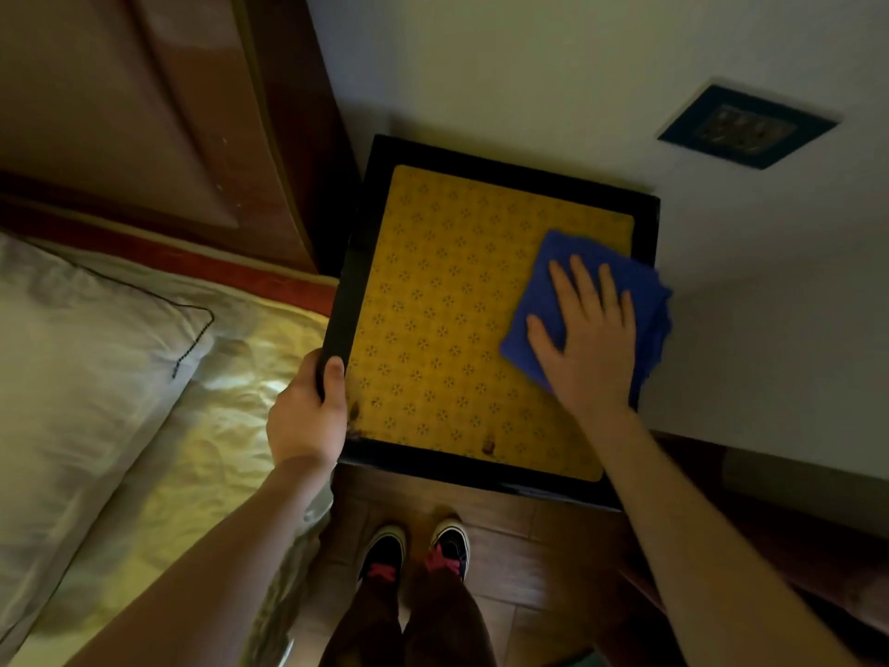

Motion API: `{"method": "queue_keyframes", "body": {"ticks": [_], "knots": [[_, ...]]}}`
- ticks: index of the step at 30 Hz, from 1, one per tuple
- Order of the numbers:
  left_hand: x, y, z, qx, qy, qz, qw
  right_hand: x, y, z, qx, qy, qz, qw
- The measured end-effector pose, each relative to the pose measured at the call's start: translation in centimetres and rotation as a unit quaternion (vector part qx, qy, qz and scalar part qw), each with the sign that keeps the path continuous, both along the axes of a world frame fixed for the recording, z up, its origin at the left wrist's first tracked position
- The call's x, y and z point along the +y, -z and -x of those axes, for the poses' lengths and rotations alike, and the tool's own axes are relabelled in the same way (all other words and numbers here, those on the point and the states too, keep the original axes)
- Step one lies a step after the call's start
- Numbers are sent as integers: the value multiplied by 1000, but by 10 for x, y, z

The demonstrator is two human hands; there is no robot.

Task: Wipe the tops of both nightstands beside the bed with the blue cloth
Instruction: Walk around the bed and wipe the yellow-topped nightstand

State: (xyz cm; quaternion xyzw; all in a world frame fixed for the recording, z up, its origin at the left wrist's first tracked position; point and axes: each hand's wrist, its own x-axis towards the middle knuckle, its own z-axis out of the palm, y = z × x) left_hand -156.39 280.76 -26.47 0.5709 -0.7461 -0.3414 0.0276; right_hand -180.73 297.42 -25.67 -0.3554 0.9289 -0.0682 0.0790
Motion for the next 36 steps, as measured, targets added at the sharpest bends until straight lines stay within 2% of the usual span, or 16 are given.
{"method": "queue_keyframes", "body": {"ticks": [4, 7, 9, 11, 16, 19, 23, 30, 33, 36], "knots": [[-1, -2, 0, 1, -2, -3, 1000, 76, 1, -100, -22, -17, -43, 999], [-3, 1, -1, -8, 0, -3, 1000, 68, 5, -125, -22, -144, -59, 988], [-4, 4, -1, -5, 6, -2, 1000, 26, 6, -104, -39, -211, -42, 976], [-4, 8, -3, -8, 6, 0, 1000, -28, 9, -70, -49, -227, -19, 972], [-5, 11, -3, -8, 1, -2, 1000, -149, 15, 20, -12, -119, 15, 993], [-3, 6, -2, 2, 4, -17, 1000, -184, 10, 60, -20, -95, 14, 995], [-3, 4, -2, 12, -8, -34, 999, -156, 6, 30, -25, -111, 28, 993], [-4, 1, -3, 76, -95, -102, 987, 2, 1, -139, -67, -234, -35, 969], [-4, 4, -3, 88, -92, -94, 987, -10, 7, -145, -63, -285, -36, 956], [-4, 4, -3, 101, -93, -91, 986, -70, 7, -118, -58, -341, -19, 938]]}}
